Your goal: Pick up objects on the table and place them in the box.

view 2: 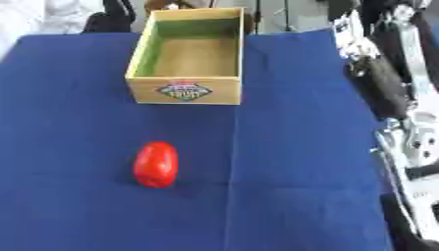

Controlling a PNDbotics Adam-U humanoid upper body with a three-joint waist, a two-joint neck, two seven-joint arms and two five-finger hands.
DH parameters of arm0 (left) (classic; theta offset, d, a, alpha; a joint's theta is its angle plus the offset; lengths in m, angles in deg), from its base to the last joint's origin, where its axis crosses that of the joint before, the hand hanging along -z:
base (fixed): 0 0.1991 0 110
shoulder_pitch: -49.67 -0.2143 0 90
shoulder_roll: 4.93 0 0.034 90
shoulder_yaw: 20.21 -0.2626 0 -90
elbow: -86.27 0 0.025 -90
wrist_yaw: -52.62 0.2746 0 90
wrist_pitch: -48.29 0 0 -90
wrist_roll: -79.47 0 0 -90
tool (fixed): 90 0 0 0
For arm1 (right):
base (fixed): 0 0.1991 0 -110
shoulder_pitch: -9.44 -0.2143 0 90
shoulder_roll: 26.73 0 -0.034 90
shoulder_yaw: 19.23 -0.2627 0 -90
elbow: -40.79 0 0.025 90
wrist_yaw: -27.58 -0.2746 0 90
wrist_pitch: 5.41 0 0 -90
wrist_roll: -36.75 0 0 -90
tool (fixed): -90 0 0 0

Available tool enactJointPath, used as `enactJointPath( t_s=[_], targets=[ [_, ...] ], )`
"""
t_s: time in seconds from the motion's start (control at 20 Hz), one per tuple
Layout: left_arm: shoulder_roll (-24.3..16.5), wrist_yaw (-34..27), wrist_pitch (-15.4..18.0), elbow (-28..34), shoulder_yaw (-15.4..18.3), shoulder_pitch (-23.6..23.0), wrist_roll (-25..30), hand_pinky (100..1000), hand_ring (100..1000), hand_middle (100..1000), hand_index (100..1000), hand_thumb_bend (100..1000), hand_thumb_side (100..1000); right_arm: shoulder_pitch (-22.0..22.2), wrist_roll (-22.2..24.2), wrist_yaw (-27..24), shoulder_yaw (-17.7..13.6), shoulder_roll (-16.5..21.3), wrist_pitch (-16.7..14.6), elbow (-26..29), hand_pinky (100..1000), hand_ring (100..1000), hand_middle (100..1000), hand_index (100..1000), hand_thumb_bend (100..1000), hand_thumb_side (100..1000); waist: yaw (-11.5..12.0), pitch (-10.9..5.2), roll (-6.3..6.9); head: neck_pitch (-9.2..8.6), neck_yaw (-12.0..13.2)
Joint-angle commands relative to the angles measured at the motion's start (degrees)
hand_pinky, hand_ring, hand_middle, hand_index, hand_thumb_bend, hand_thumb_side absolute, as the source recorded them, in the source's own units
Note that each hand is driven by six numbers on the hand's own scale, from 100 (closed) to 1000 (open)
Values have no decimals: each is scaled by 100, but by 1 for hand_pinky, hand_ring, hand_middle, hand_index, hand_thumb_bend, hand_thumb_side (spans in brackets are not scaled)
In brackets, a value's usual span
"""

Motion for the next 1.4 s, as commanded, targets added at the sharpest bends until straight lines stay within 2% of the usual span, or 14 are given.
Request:
enactJointPath(
  t_s=[0.05,0.3,0.45,0.5,0.65,0.9,1.1,1.25,1.4],
  targets=[
    [-57,16,1,99,50,24,-25,359,462,546,847,351,841,-25,5,30,-2,30,15,111,900,831,655,838,100,680,5,-122,0,-19,6],
    [-65,25,-1,99,49,16,-35,359,463,548,850,357,842,-13,-4,39,-9,31,16,111,901,831,656,839,100,681,-4,-134,7,-9,10],
    [-225,139,93,99,70,-69,-12,367,467,563,865,419,872,-7,-5,40,-7,38,18,111,901,831,656,838,100,680,-5,-140,21,27,-17],
    [-345,243,166,99,79,-115,-5,390,477,580,878,474,890,-4,-4,40,-5,44,19,111,901,831,656,838,100,680,-5,-141,29,44,-30],
    [-832,689,372,99,63,-229,2,428,500,605,898,560,894,5,8,37,8,57,25,111,901,831,655,838,100,680,-12,-145,55,82,-47],
    [-1817,1623,473,99,-128,-227,-136,452,522,615,898,607,906,1,33,35,32,81,28,111,901,831,655,836,100,684,-49,-153,81,102,-39],
    [-2422,2107,527,99,-409,-132,-304,459,529,622,896,654,922,-2,69,31,58,93,30,111,901,831,654,835,100,687,-68,-152,91,82,-26],
    [-2830,2545,385,99,-685,-83,27,511,612,690,932,685,947,1,82,30,65,108,30,111,902,831,653,834,100,686,-70,-153,102,85,-19],
    [-2976,2853,100,97,-885,50,654,529,634,706,939,690,925,35,99,31,73,106,49,111,903,831,652,833,100,683,-62,-146,110,83,-28]
  ],
)
